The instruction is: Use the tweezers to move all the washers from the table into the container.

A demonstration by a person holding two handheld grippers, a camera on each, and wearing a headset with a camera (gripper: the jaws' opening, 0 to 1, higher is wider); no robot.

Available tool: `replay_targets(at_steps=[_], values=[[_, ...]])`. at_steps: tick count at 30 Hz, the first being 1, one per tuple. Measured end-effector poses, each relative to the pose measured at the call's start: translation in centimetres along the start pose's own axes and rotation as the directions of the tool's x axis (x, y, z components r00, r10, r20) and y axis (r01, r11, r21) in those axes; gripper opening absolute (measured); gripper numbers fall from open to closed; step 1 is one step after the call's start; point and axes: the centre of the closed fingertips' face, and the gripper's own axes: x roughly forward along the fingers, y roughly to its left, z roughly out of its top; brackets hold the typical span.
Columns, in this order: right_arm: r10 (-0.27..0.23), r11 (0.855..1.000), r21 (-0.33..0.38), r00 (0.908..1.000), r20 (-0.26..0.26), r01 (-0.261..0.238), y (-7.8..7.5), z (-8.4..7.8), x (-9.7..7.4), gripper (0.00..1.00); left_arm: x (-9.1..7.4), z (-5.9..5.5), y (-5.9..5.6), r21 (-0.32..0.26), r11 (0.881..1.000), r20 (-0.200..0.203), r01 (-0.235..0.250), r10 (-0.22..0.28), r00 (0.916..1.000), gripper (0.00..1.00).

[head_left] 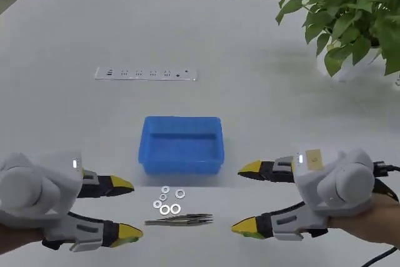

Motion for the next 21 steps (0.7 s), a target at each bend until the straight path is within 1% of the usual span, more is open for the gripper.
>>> replay_targets(at_steps=[5, 7, 9, 12, 14, 21], values=[[0.042, 0.998, -0.040, 0.9987, -0.028, -0.043, 0.4, -0.4, 1.0, 0.46, 0.7, -0.4, 0.0, 0.021, 1.000, -0.026, 0.014, -0.013, 0.9996, 0.41], [0.053, 0.997, -0.056, 0.9978, -0.040, -0.055, 0.5, -0.6, 1.4, 0.42, 1.0, -0.7, -0.3, 0.032, 0.999, -0.044, 0.032, -0.031, 0.9986, 0.37], [0.062, 0.995, -0.075, 0.9967, -0.051, -0.066, 0.5, -0.8, 1.8, 0.40, 1.3, -1.0, -0.2, 0.050, 0.998, -0.061, 0.036, -0.033, 0.9976, 0.34], [0.078, 0.992, -0.090, 0.9949, -0.064, -0.084, 0.6, -0.9, 2.5, 0.37, 1.8, -1.4, -0.2, 0.060, 0.997, -0.081, 0.053, -0.048, 0.9956, 0.31], [0.091, 0.990, -0.102, 0.9932, -0.073, -0.098, 0.8, -1.0, 3.0, 0.33, 2.1, -1.5, -0.2, 0.062, 0.996, -0.088, 0.059, -0.053, 0.9947, 0.30], [0.128, 0.980, -0.137, 0.9850, -0.116, -0.144, 1.2, -1.6, 4.5, 0.27, 3.1, -2.3, -0.4, 0.075, 0.993, -0.123, 0.090, -0.080, 0.9892, 0.26]])
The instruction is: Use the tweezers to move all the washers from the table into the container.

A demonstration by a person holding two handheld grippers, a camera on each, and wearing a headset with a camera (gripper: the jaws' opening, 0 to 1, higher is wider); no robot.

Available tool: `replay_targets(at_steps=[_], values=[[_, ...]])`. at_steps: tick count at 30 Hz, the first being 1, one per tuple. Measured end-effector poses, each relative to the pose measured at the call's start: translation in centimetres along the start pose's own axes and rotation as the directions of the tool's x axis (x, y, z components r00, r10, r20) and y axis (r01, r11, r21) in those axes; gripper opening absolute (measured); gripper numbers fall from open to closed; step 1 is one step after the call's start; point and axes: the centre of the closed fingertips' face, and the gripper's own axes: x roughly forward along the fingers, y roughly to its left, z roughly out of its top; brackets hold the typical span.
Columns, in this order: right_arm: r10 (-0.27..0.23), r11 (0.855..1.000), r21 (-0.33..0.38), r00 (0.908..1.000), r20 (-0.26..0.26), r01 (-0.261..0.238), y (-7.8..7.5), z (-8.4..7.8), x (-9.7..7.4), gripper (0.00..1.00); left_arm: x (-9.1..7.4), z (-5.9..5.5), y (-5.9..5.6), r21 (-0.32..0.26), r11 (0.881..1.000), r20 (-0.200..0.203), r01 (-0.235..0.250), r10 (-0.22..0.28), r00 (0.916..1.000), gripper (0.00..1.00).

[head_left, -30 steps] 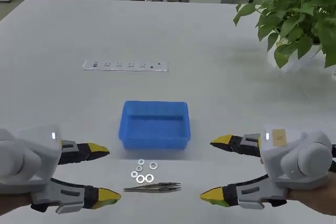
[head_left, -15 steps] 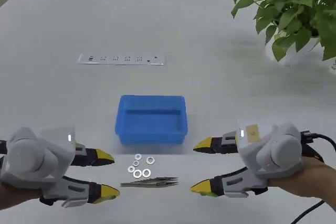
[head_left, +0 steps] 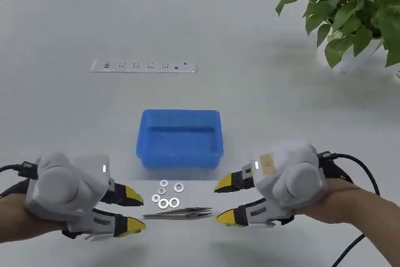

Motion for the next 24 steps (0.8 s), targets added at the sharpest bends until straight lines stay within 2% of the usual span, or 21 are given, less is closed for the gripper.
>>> replay_targets(at_steps=[3, 10, 14, 24], values=[[0.005, 1.000, -0.007, 1.0000, -0.007, -0.005, -0.1, 0.0, 0.7, 0.25, 0.4, -0.4, 0.1, 0.005, 1.000, -0.018, 0.005, -0.005, 0.9998, 0.24], [0.027, 1.000, 0.001, 0.9993, -0.026, -0.027, 0.0, -0.3, 2.4, 0.22, 1.2, -0.8, 0.7, 0.006, 1.000, -0.033, 0.010, -0.010, 0.9994, 0.17], [0.038, 0.999, 0.020, 0.9989, -0.026, -0.038, -0.1, -0.5, 3.0, 0.20, 1.8, -1.0, 0.8, 0.010, 1.000, -0.047, 0.021, -0.020, 0.9987, 0.15], [0.065, 0.998, 0.012, 0.9962, -0.059, -0.064, 0.2, -1.2, 4.2, 0.16, 2.5, -1.3, 0.8, 0.014, 0.999, -0.066, 0.041, -0.039, 0.9970, 0.11]])
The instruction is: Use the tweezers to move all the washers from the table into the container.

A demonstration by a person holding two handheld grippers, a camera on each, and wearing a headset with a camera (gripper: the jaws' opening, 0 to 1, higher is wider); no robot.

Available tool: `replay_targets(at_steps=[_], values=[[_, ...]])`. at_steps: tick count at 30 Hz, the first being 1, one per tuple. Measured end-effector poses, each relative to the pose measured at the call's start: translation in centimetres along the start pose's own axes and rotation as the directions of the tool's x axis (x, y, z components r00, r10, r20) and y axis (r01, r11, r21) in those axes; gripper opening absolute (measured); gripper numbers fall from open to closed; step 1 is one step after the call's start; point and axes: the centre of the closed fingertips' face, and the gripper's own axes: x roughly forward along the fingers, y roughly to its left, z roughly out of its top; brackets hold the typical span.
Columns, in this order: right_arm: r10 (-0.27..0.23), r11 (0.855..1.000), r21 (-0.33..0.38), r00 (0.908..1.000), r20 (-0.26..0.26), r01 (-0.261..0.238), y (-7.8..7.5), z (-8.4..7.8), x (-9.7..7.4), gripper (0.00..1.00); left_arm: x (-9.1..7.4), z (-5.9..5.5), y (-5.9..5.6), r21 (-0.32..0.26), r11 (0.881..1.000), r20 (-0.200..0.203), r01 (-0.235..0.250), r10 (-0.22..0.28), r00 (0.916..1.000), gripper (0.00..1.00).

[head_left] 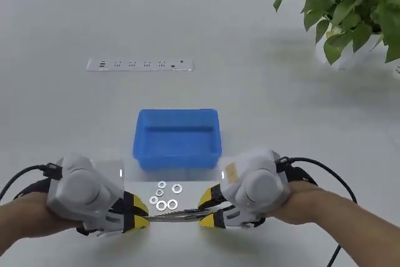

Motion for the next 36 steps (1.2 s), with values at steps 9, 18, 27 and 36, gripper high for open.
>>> replay_targets(at_steps=[9, 18, 27, 36], values=[[0.007, 1.000, -0.018, 0.9999, -0.011, -0.007, 0.3, 0.1, 0.2, 0.11, 0.2, 0.0, 0.0, 0.009, 1.000, -0.009, -0.006, 0.006, 0.9999, 0.07], [0.004, 1.000, -0.020, 0.9999, -0.016, -0.004, 0.3, 0.0, 0.2, 0.11, -0.5, 0.5, 0.0, 0.040, 0.999, -0.008, -0.010, 0.010, 0.9999, 0.06], [0.001, 1.000, -0.014, 0.9999, -0.013, -0.002, 0.3, 0.2, 0.0, 0.12, -1.9, 2.1, 0.1, 0.065, 0.998, 0.008, -0.022, 0.022, 0.9997, 0.06], [-0.002, 1.000, -0.010, 1.0000, -0.001, 0.002, 0.3, 0.8, 0.1, 0.13, -3.1, 4.4, -0.4, 0.081, 0.997, 0.043, -0.008, 0.005, 0.9991, 0.06]])
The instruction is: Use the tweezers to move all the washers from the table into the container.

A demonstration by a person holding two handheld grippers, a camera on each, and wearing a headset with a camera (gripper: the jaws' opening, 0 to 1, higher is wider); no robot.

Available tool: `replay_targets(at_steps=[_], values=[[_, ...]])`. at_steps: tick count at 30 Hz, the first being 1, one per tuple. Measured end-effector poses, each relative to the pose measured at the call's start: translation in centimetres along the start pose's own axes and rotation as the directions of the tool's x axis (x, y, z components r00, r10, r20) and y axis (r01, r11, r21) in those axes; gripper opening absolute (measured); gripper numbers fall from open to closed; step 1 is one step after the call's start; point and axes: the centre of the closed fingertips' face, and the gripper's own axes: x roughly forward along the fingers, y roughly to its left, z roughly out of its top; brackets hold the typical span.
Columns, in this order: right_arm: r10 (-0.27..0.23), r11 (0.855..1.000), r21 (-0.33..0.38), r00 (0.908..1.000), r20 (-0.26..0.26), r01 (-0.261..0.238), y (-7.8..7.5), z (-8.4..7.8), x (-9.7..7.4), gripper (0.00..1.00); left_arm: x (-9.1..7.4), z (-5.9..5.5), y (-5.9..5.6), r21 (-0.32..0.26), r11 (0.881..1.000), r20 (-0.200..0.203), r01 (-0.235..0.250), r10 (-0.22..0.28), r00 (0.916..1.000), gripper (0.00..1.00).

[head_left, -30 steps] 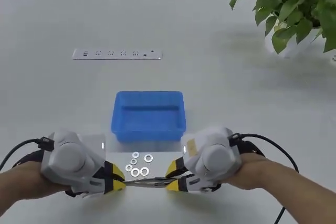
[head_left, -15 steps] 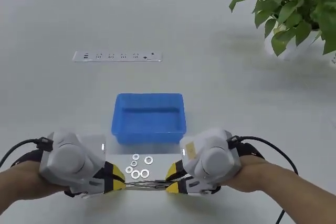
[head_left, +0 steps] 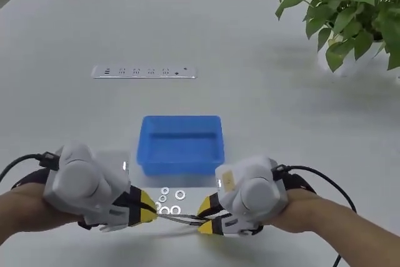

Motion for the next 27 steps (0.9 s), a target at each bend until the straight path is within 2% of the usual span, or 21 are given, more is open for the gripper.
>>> replay_targets(at_steps=[7, 18, 21, 27], values=[[-0.005, 1.000, -0.004, 1.0000, 0.009, 0.005, 0.0, 0.3, 0.2, 0.13, -0.7, 2.1, -0.3, 0.025, 1.000, 0.037, 0.015, -0.016, 0.9992, 0.05], [-0.010, 1.000, -0.002, 0.9998, 0.018, 0.010, 0.0, 0.9, -0.3, 0.12, -1.4, 4.7, -0.5, 0.067, 0.997, 0.062, 0.027, -0.031, 0.9976, 0.05], [-0.015, 1.000, -0.001, 0.9995, 0.029, 0.015, -0.2, 1.4, -0.4, 0.12, -1.8, 5.6, -0.4, 0.070, 0.997, 0.084, 0.027, -0.033, 0.9959, 0.05], [-0.025, 1.000, 0.004, 0.9983, 0.053, 0.024, -0.4, 2.3, -0.4, 0.12, -2.3, 6.6, -0.4, 0.071, 0.997, 0.117, 0.026, -0.034, 0.9926, 0.05]])
